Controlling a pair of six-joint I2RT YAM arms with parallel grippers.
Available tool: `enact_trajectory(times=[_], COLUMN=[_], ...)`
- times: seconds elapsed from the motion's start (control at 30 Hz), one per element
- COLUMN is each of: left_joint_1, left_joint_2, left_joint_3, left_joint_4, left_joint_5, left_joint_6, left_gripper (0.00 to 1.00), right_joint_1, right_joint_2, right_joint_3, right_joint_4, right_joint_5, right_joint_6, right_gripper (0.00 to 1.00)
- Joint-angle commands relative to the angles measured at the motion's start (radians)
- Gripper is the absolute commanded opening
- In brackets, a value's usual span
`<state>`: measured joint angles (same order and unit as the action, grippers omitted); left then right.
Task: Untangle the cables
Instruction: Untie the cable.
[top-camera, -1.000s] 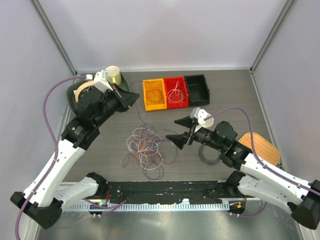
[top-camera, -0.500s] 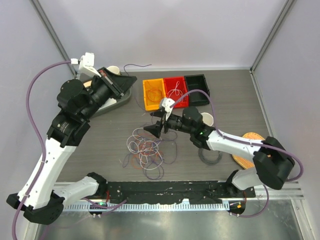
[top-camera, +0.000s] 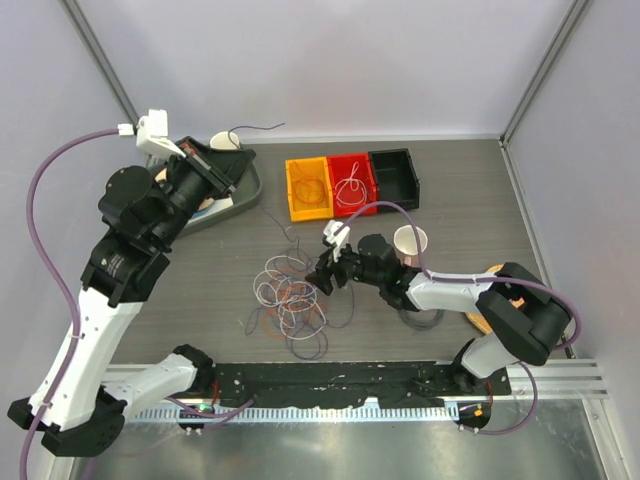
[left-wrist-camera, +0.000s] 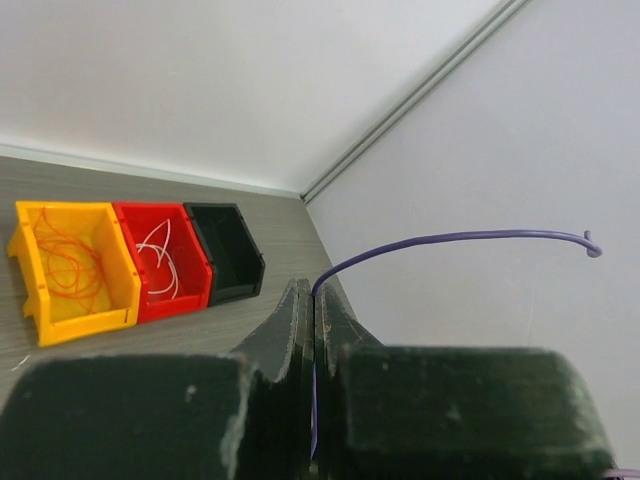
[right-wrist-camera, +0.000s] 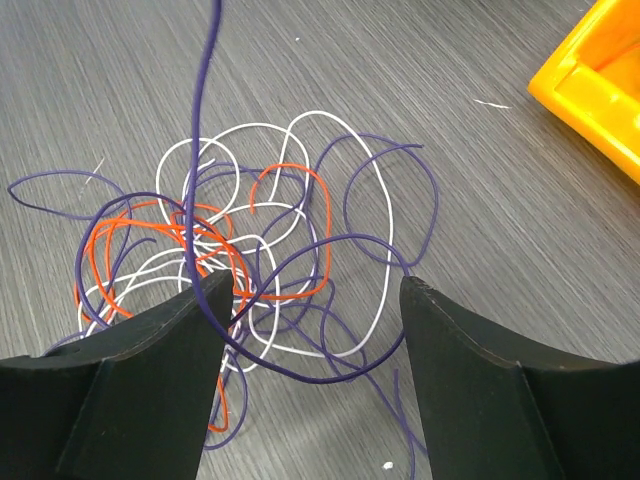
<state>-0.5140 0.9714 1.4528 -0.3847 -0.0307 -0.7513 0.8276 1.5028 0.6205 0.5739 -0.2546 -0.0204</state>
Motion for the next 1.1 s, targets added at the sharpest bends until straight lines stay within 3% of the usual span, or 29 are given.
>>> enact_trajectory(times=[0.0, 0.17, 0.37, 0.47, 0.57, 0.63, 0.73, 0.97, 1.07], left_joint_1=[0.003, 0.005, 0.005, 0.003, 0.003, 0.005, 0.003, 0.003, 0.003], left_joint_2=[0.0, -0.028, -0.049, -0.063, -0.083, -0.102, -0.129, -0.194, -0.227], left_joint_3=[0.047, 0.029, -0.002, -0.005, -0.015, -0.023, -0.057, -0.19, -0.306], left_joint_4=[0.0, 0.01, 0.018, 0.009, -0.003, -0.013, -0.008, -0.034, -0.04], left_joint_5=[-0.026, -0.028, -0.026, -0.037, -0.058, -0.077, -0.106, -0.228, -0.284], left_joint_6=[0.021, 0.017, 0.004, 0.0, 0.0, 0.0, -0.005, -0.022, -0.062], left_gripper=[0.0, 0.0, 0.0, 0.0, 0.0, 0.0, 0.0, 0.0, 0.07], right_joint_1=[0.004, 0.004, 0.004, 0.004, 0.004, 0.004, 0.004, 0.004, 0.004], right_joint_2=[-0.033, 0.036, 0.183, 0.235, 0.275, 0.275, 0.255, 0.108, -0.007], right_joint_3=[0.007, 0.028, 0.07, 0.143, 0.151, 0.136, 0.116, 0.039, 0.035], right_joint_4=[0.095, 0.147, 0.343, 0.347, 0.418, 0.461, 0.483, 0.457, 0.368], right_joint_5=[0.035, 0.291, 0.267, 0.218, 0.175, 0.134, 0.107, 0.107, 0.126], right_joint_6=[0.019, 0.295, 0.488, 0.594, 0.667, 0.688, 0.714, 0.663, 0.599], right_gripper=[0.75, 0.78, 0.71, 0.59, 0.27, 0.22, 0.01, 0.01, 0.01])
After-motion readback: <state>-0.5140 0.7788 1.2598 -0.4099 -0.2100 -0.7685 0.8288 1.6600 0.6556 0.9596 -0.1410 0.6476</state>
